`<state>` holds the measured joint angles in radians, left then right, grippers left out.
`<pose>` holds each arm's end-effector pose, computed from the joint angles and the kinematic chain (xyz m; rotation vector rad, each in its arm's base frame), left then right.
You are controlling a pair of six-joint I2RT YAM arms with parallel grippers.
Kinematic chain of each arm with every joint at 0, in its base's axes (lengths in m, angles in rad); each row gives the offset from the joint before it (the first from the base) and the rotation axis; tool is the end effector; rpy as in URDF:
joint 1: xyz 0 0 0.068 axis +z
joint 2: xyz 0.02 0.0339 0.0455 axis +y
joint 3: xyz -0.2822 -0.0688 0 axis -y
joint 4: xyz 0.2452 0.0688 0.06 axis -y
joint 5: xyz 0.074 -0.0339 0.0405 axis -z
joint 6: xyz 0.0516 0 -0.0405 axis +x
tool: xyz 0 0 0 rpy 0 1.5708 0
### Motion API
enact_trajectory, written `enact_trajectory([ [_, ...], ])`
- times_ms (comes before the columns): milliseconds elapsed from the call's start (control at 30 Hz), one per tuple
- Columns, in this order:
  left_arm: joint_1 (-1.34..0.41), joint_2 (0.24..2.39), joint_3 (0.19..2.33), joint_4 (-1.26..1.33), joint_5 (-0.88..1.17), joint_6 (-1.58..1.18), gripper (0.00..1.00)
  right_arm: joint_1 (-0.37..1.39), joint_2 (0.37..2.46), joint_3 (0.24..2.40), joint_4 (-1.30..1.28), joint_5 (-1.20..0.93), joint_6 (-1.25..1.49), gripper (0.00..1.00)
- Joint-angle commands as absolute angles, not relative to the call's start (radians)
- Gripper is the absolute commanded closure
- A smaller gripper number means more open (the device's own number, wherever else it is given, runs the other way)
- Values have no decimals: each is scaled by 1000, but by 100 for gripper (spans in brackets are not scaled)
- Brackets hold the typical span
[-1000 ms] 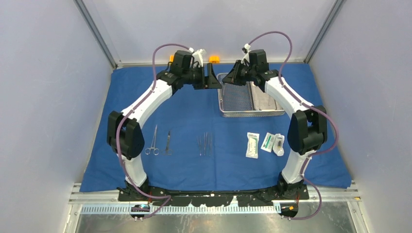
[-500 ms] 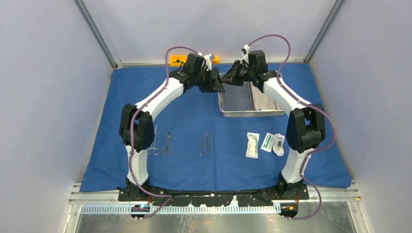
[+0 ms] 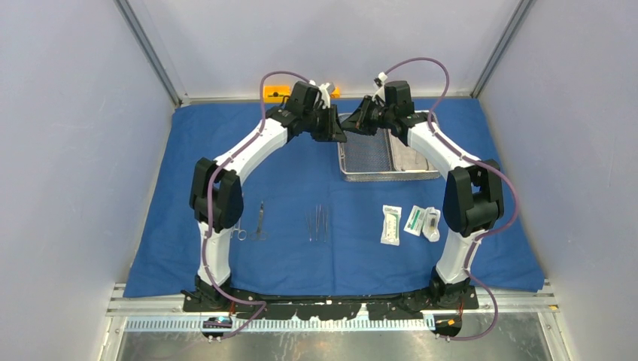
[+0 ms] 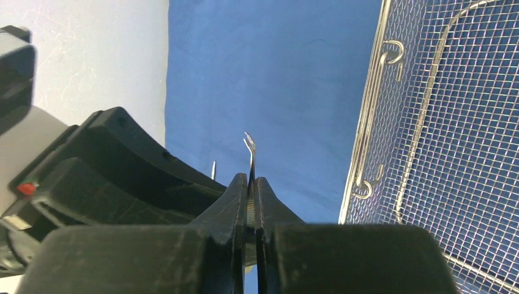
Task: Open and lay out the surgical kit
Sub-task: Place the medical item in the surgical kit.
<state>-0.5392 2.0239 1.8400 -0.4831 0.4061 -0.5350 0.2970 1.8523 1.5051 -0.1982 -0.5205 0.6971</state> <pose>0.4108 -0.2696 0.3063 0.2417 2.3685 -1.0074 0.4237 0.1565 0.2960 0.1153 2.2464 1.1178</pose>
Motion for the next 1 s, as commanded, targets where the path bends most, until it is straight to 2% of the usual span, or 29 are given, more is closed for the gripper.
enact_trajectory([
  [0, -542, 2034, 1880, -467, 429, -518, 75, 292, 1839, 1500, -145, -535, 712, 100],
  [167, -543, 2038, 1893, -473, 424, -511, 77, 292, 1837, 1489, -136, -535, 713, 100],
  [400, -542, 2040, 1899, -476, 414, -501, 72, 292, 1835, 1482, -126, -538, 716, 100],
  [700, -543, 2049, 1903, -475, 404, -484, 77, 292, 1836, 1473, -120, -544, 718, 100],
  [800, -543, 2054, 1911, -479, 407, -481, 81, 292, 1836, 1469, -117, -543, 718, 100],
  [967, -543, 2051, 1906, -487, 415, -476, 99, 292, 1838, 1473, -119, -543, 714, 99],
])
